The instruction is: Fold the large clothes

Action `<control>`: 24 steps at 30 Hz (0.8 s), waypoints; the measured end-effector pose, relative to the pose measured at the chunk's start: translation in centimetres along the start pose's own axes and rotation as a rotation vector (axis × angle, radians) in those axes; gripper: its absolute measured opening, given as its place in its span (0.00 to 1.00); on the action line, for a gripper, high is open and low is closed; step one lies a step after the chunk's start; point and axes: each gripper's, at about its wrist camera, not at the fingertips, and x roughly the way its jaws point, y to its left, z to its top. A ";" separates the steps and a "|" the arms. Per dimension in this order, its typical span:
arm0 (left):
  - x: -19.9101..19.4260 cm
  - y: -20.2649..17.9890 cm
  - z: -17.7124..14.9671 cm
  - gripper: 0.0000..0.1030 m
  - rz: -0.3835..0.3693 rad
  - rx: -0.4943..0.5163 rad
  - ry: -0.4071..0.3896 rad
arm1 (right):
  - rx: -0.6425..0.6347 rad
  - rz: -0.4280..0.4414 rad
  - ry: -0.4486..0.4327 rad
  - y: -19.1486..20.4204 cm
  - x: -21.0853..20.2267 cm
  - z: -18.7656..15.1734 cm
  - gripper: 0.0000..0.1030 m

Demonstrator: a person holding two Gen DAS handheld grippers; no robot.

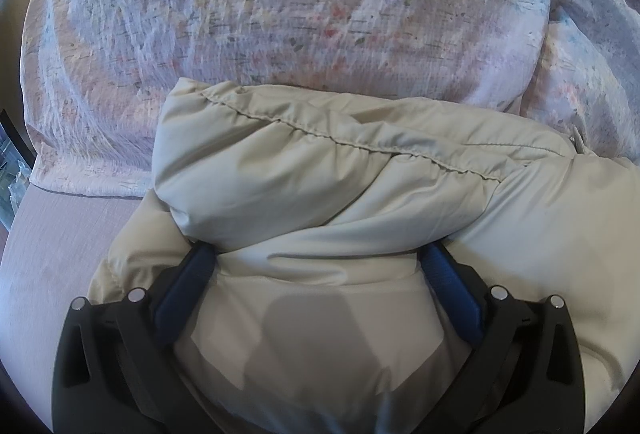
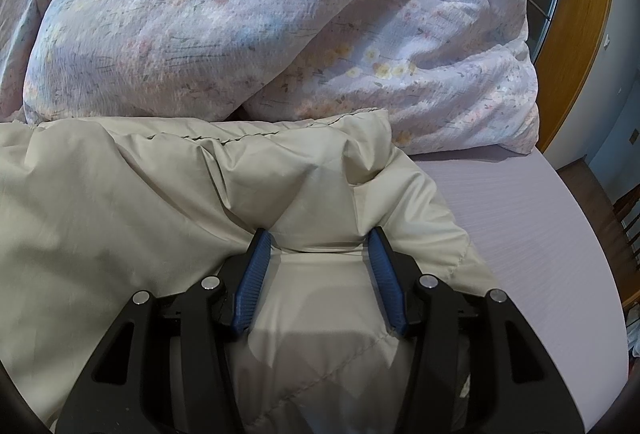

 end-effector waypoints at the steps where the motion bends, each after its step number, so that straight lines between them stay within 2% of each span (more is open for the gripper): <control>1: 0.0 0.1 -0.3 0.98 0.000 0.000 0.001 | -0.002 -0.003 0.001 0.0 0.0 0.0 0.52; 4: 0.0 -0.1 -0.5 0.98 0.006 0.005 0.010 | -0.015 -0.013 0.017 0.2 0.0 0.2 0.52; 7: -0.3 -0.2 -0.2 0.98 0.018 0.013 0.042 | -0.023 -0.027 0.069 0.2 -0.3 0.9 0.55; 11: -1.8 0.1 -0.1 0.98 0.026 0.013 0.085 | 0.023 0.002 0.150 -0.6 -1.8 1.4 0.69; 12: -2.5 0.1 -0.3 0.98 0.021 0.018 0.086 | 0.050 0.019 0.170 -1.2 -2.7 1.5 0.75; 18: -8.1 2.4 -2.2 0.98 -0.014 0.010 0.097 | 0.196 0.073 0.236 -5.3 -7.6 0.2 0.88; 21: -10.6 4.4 -3.5 0.98 -0.023 -0.016 0.097 | 0.333 0.120 0.283 -8.8 -9.1 -1.4 0.89; 24: -11.7 6.0 -4.6 0.98 -0.013 -0.045 0.131 | 0.463 0.164 0.353 -11.7 -9.1 -3.2 0.89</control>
